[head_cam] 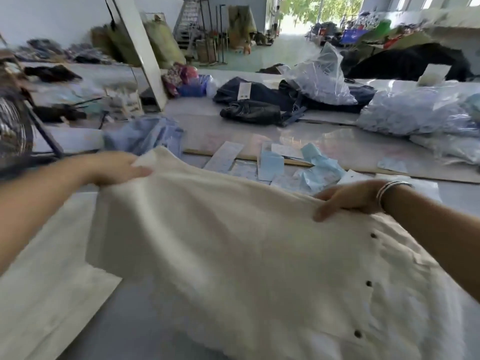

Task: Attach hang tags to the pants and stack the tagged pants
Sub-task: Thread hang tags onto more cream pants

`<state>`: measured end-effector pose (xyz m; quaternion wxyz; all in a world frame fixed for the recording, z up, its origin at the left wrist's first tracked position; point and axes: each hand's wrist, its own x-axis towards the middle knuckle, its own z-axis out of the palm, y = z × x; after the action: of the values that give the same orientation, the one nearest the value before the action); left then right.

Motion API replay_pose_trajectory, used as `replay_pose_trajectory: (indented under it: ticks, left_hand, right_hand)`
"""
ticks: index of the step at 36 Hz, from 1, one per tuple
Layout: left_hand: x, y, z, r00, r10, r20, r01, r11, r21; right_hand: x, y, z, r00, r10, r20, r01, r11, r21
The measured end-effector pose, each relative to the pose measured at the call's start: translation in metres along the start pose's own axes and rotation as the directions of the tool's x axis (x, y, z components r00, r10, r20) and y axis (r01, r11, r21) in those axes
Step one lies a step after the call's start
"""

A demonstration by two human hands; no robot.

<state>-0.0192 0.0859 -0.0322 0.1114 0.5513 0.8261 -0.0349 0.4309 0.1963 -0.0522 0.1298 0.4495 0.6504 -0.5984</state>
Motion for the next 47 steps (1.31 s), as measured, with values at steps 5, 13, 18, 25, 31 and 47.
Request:
replay_pose_trajectory:
  ticks: [5,13,18,25,31,47]
  left_hand:
    - [-0.005,0.004,0.112,0.931,-0.237,-0.277,0.176,0.958,-0.228]
    - [-0.006,0.023,0.164,0.879,-0.08,-0.47,0.135,0.987,0.084]
    - [-0.038,0.097,0.163,0.839,0.315,-0.443,-0.353,0.936,-0.003]
    - [-0.094,0.218,0.204,0.721,0.594,-0.356,-0.689,0.669,-0.279]
    - [-0.107,0.249,0.228,0.748,0.6,-0.285,-0.664,0.683,-0.304]
    - [-0.102,0.219,0.215,0.892,0.441,0.098,0.214,-0.22,-0.952]
  right_hand:
    - [0.069,-0.002,0.025,0.905,-0.173,-0.388,-0.179,0.672,-0.718]
    - [0.049,0.076,0.035,0.459,-0.356,-0.814,0.039,0.923,-0.382]
    - [-0.028,0.139,0.016,0.654,0.241,-0.717,-0.361,0.932,-0.016]
    - [-0.027,0.172,0.048,0.745,0.39,-0.54,-0.346,0.92,0.186]
    - [-0.037,0.126,0.058,0.83,0.221,-0.512,-0.041,0.94,0.338]
    - [0.052,0.063,0.172,0.512,-0.069,-0.856,0.603,0.739,0.3]
